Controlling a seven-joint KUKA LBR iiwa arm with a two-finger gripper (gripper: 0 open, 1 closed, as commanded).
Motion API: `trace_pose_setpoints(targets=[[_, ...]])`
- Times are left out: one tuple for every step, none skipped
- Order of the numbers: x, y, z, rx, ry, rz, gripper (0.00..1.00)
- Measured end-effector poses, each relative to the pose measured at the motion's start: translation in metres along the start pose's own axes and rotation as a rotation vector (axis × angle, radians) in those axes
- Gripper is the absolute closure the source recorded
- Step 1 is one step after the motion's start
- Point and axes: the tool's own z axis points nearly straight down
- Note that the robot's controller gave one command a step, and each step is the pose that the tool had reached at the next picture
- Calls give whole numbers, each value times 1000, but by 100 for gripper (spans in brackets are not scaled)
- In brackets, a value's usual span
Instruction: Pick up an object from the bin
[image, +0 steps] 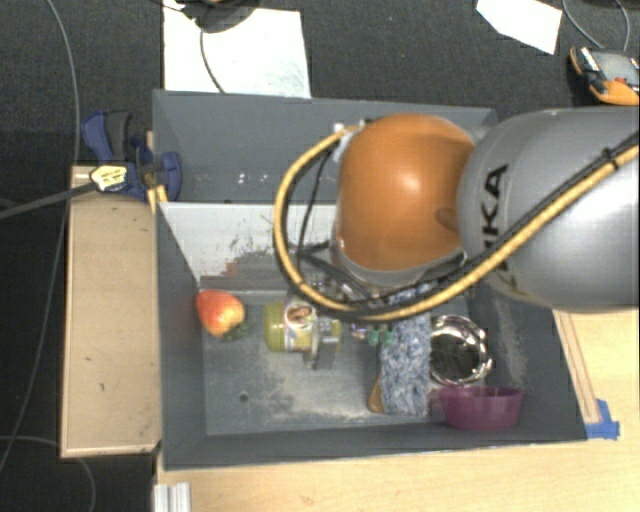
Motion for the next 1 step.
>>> trace_pose_setpoints(targets=[[3, 2, -28, 2, 4, -35, 0]])
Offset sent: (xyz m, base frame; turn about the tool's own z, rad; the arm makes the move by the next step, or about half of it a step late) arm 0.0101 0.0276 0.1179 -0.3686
